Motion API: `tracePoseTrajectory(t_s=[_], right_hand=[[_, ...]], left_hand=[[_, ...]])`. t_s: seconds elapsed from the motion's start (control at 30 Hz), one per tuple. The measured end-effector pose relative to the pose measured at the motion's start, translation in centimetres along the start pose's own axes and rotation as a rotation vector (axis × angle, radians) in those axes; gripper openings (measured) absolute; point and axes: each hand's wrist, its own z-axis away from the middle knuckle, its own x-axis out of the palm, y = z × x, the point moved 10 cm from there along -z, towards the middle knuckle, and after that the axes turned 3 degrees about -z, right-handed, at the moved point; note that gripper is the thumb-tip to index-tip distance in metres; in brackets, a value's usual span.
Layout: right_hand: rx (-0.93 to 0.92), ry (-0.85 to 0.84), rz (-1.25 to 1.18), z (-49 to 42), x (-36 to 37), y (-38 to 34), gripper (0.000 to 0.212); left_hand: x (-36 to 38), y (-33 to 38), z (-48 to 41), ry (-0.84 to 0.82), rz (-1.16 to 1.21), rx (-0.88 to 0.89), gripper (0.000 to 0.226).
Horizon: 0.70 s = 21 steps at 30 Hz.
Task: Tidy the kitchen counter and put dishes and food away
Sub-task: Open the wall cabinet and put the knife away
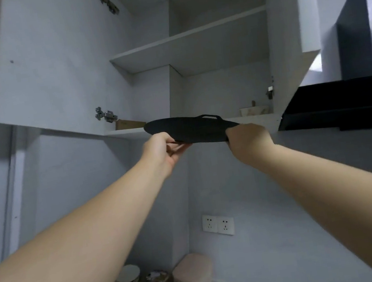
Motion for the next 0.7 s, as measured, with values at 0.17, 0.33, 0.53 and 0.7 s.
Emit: tracePoseTrajectory(t_s=[0.17, 0.33, 0.53, 0.7], right_hand=[[0.013, -0.013, -0.074, 6.8, -1.5, 0.9, 0.010], [0.014, -0.078, -0.124, 13.9, -1.0, 1.8, 0.015], [0.051, -0.203, -0.142, 21.3, 0.0, 1.5, 0.017], [0.199, -0.298, -0.226, 27.6, 0.4, 2.4, 0.020]], left_hand=[[-0.7, -2.1, 6.0, 0.032, -0.002, -0.031, 0.023], [-2.2, -5.0, 10.7, 0.032, -0.049, -0.104, 0.019], [-4.1, -8.5, 16.4, 0.056, -0.055, -0.208, 0.018], [-5.5, -12.2, 20.7, 0.081, -0.048, -0.319, 0.020]])
